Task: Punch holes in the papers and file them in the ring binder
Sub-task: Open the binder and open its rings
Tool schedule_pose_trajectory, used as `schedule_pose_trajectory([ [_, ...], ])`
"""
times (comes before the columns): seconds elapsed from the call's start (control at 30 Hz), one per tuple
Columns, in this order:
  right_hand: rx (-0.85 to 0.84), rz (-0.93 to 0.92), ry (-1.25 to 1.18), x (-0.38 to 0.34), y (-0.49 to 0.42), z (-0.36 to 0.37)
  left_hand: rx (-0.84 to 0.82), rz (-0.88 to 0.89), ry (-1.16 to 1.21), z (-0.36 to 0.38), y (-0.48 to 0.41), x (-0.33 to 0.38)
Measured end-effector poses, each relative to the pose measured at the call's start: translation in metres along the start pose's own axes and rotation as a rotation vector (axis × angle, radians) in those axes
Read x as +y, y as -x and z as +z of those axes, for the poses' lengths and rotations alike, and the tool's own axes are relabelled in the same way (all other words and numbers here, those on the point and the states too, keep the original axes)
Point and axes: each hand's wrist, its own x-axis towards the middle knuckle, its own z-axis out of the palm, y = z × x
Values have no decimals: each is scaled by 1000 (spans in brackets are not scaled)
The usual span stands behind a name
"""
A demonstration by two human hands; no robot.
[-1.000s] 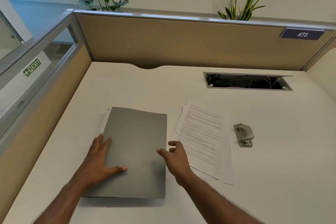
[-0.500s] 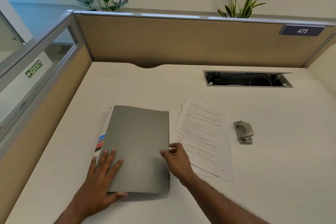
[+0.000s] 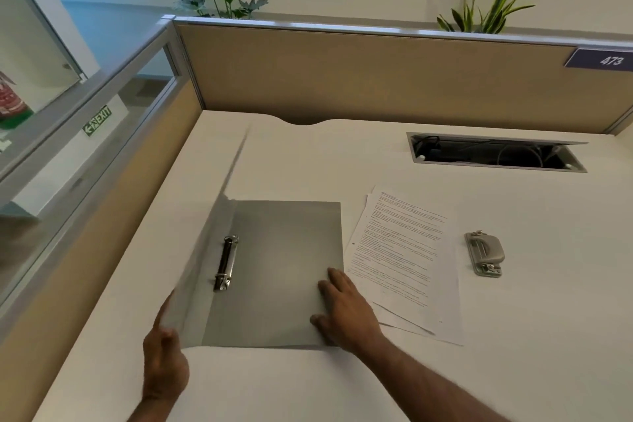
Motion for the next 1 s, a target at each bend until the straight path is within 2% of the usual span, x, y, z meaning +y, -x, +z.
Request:
schedule_pose_trajectory([
  [0.07, 2, 14, 9, 3, -2, 3, 46, -222, 231, -3, 1, 4],
  [0.13, -1, 19, 19, 1, -3, 4, 316, -339, 295, -4, -8, 7],
  [0.2, -8, 30, 21, -1, -5, 3, 424, -380, 391, -7, -13, 11],
  [0.27, -15, 41, 27, -3, -7, 2, 442, -390, 442, -11, -17, 7],
  [0.33, -20, 50, 34, -4, -8, 2, 467, -381, 410, -13, -18, 3],
  [0.4, -24, 55, 42, -6, -9, 2, 578, -406, 280, -14, -17, -1],
  [0.5, -30, 59, 48, -8, -10, 2, 687, -533, 44, -13, -9, 3],
  [0.57, -28, 54, 59, -8, -10, 2, 681, -629, 115, -8, -6, 12],
  [0.63, -27, 43, 75, -9, -11, 1, 609, -639, 305, -4, -7, 28],
  [0.7, -28, 34, 85, -10, -11, -1, 481, -458, 296, -1, -14, 43],
  [0.8, -26, 23, 104, -11, -12, -3, 196, -119, -184, -4, -36, 55],
  [0.87, -15, 14, 115, -12, -13, -5, -17, -7, -501, -8, -61, 56],
  [1.0, -22, 0, 172, -14, -16, -10, -341, -119, -804, -7, -96, 49],
])
